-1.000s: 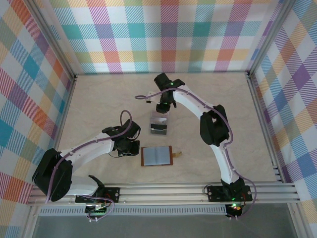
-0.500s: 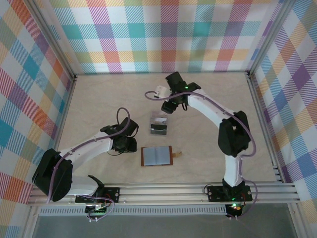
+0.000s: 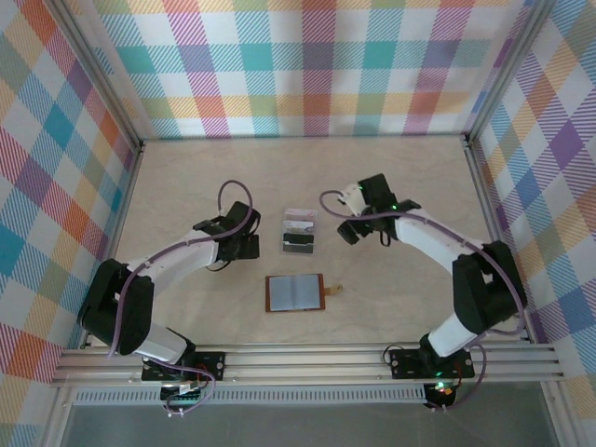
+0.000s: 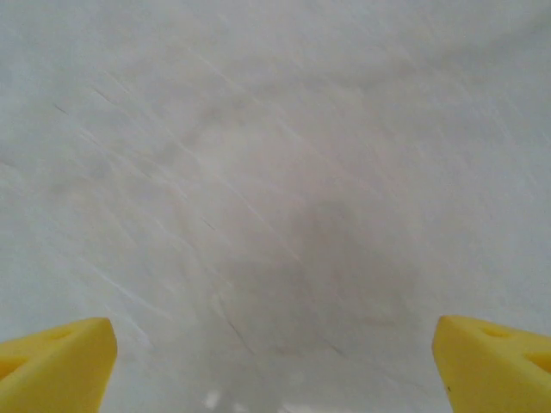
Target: Take the credit cards out of the card holder
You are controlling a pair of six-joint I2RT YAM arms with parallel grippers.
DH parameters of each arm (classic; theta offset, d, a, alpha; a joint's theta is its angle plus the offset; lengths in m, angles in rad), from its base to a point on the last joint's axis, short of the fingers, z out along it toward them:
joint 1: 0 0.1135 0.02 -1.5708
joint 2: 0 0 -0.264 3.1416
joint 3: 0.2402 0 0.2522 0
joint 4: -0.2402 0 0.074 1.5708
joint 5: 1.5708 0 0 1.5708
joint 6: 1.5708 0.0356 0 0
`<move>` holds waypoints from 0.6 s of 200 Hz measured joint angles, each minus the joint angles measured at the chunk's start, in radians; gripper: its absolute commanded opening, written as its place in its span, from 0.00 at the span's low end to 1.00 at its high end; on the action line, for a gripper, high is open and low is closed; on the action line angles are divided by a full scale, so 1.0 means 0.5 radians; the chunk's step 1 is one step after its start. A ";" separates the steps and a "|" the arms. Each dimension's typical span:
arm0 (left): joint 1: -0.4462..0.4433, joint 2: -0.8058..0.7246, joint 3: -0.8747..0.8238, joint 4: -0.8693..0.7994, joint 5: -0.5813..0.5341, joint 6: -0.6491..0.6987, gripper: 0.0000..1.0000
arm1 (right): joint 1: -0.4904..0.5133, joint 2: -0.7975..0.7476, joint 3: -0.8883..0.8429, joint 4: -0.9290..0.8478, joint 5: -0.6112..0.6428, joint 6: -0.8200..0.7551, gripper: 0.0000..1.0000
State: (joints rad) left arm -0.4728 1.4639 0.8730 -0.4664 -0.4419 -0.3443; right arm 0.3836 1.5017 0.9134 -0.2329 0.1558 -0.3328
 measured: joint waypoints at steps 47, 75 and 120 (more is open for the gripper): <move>0.342 -0.069 -0.105 0.337 -0.180 0.159 1.00 | -0.343 -0.220 -0.641 0.710 0.040 0.283 1.00; 0.465 -0.098 -0.296 0.798 -0.189 0.343 1.00 | -0.430 -0.221 -0.856 1.043 0.034 0.346 1.00; 0.630 -0.025 -0.689 1.505 0.080 0.538 1.00 | -0.534 -0.211 -0.954 1.531 -0.091 0.390 1.00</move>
State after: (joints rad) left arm -0.1577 1.4513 0.5285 0.2863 -0.4019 -0.0753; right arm 0.1165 1.3960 0.4362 0.5327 0.1104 -0.1379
